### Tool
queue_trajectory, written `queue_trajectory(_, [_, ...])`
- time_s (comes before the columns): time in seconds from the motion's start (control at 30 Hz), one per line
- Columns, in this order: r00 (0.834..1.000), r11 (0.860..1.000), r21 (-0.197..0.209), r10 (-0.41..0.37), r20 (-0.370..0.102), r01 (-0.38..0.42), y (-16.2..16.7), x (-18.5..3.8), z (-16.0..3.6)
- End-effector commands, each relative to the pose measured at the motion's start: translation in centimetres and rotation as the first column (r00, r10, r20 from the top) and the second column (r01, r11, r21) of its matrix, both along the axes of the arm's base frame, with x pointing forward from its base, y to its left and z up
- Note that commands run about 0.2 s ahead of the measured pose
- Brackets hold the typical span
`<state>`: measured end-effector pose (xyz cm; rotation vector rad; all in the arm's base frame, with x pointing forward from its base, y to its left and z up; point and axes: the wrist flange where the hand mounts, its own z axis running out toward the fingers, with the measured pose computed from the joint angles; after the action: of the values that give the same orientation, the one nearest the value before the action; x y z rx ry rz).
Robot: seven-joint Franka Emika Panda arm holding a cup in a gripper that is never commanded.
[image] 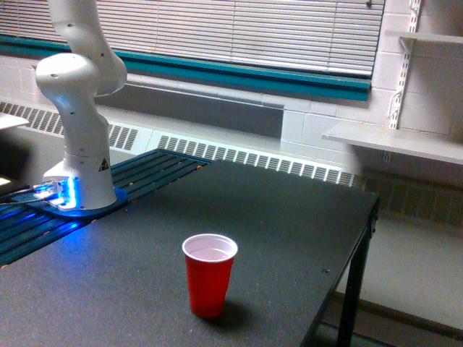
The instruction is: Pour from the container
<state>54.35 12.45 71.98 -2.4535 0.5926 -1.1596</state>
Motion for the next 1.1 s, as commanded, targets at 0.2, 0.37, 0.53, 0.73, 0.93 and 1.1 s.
queue_trajectory(0.2, [1.0, 0.999, 0.026, -0.024, 0.001, 0.024, 0.1, 0.2, -1.2])
queue_trajectory(0.37, [0.998, 0.998, 0.021, -0.057, -0.006, 0.057, -1.7, 0.6, -2.1])
queue_trajectory(0.53, [0.993, 0.993, 0.006, -0.118, -0.012, 0.118, -3.9, 1.1, -3.1])
queue_trajectory(0.73, [0.981, 0.981, -0.017, -0.194, -0.025, 0.193, -6.9, 1.6, -4.5])
queue_trajectory(0.93, [0.967, 0.968, -0.045, -0.249, -0.058, 0.247, -10.3, 1.8, -6.6])
queue_trajectory(1.1, [0.95, 0.952, -0.086, -0.302, -0.083, 0.295, -13.2, 1.6, -8.6])
